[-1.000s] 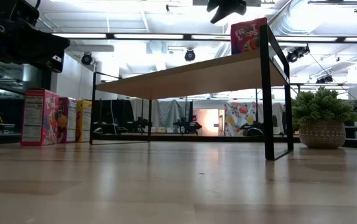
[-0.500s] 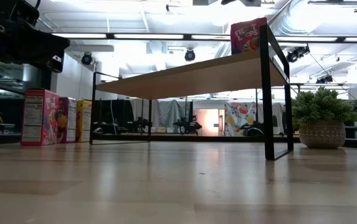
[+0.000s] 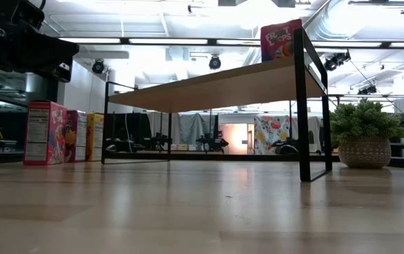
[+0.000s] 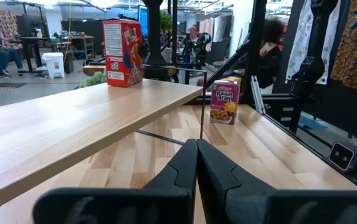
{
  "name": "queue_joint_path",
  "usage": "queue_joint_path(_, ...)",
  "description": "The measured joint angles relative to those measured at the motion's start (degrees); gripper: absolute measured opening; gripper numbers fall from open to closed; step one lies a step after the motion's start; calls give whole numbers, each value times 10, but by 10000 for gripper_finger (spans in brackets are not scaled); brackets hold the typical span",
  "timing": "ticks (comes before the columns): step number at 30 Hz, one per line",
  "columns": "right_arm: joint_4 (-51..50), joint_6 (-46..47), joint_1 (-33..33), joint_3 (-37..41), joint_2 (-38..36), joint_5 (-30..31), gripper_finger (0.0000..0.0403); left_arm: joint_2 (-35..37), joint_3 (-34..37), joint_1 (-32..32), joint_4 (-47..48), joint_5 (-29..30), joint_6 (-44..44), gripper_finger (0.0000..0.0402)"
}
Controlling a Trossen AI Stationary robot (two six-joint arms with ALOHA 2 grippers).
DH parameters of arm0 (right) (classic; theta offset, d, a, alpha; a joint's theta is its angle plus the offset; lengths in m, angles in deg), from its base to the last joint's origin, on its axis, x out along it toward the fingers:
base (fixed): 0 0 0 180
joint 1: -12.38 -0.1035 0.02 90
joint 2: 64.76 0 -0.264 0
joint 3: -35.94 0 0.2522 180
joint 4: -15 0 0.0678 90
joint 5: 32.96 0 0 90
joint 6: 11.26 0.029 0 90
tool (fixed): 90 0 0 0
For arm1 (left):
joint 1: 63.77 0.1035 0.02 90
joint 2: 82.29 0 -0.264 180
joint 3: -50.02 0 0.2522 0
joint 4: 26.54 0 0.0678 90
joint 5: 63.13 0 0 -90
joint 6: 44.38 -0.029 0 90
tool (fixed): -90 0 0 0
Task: Stack cereal on shelf
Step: Put the red cereal box on the shelf
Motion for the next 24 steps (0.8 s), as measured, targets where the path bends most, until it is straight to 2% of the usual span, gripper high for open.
queue_joint_path(3, -29, 23, -21, 0, -3, 11, 13, 0, 0, 0, 0, 0, 0, 0)
queue_joint_path(9, -87, 81, -94, 2, -10, 86, 3, 0, 0, 0, 0, 0, 0, 0)
queue_joint_path(11, -78, 104, -120, 31, -34, 120, 1, 0, 0, 0, 0, 0, 0, 0)
queue_joint_path(13, -48, 133, -141, 100, -81, 131, 1, 0, 0, 0, 0, 0, 0, 0)
queue_joint_path(19, 167, 189, -151, 353, -270, 86, 0, 0, 0, 0, 0, 0, -6, 0)
queue_joint_path(24, 423, 100, -149, 497, -380, 27, 0, 0, 0, 1, -8, 0, -10, 0)
